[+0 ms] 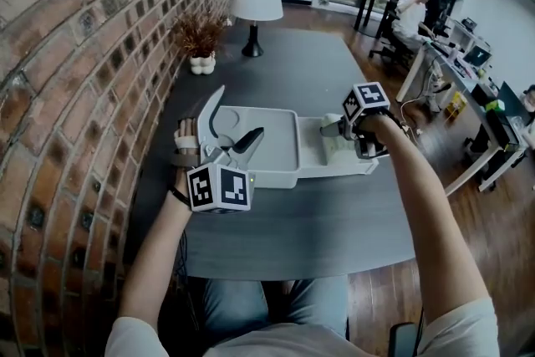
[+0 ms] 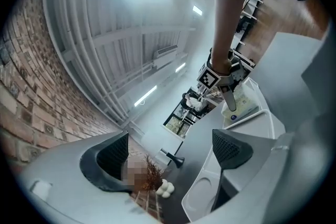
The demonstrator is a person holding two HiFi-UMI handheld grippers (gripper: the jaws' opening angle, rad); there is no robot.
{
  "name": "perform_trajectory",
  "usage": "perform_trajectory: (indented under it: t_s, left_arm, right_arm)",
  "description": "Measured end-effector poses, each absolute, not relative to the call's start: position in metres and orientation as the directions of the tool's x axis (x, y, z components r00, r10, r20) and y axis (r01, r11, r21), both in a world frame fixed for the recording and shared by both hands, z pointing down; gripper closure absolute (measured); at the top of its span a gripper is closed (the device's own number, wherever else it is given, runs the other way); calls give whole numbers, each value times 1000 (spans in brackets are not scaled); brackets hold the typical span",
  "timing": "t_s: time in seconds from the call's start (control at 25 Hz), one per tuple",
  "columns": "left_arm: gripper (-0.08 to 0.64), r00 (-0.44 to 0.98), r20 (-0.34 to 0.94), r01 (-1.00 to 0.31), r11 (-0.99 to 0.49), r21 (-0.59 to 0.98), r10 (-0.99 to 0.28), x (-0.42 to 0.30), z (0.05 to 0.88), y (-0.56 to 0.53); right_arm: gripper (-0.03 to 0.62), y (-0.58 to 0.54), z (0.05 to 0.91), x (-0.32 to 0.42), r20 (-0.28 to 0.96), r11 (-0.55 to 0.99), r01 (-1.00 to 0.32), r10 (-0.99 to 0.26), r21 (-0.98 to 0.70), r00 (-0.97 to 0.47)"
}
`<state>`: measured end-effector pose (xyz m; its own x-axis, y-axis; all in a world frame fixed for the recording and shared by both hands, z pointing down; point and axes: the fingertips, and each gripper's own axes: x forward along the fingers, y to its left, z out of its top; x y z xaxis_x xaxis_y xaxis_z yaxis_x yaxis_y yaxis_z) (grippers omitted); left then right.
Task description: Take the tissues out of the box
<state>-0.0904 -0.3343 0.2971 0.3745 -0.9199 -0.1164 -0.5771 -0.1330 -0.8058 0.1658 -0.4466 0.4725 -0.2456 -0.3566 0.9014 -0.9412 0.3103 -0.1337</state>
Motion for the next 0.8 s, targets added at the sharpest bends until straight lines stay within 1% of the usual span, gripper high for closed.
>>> perform_trajectory:
  t_s: [0.16, 0.44, 0.68, 0.8]
  left_arm:
    - [72, 375, -113, -598, -146, -788, -920, -91, 298, -332]
    - [72, 383, -107, -677, -200, -708, -918, -87, 298, -326]
    - [72, 391, -99, -718, -236, -655, -915, -85, 300, -320]
    - [72, 394, -92, -741, -256, -620, -915, -87, 302, -319]
  right_arm:
    - [87, -448, 480, 169, 905, 300, -948, -366, -105, -216]
    - [87, -447, 488, 169, 913, 282, -956, -361, -85, -188]
    - [75, -448, 500, 168, 910, 251, -959, -352, -136, -221]
    - [78, -450, 503, 167, 912, 247, -960, -349, -133, -216]
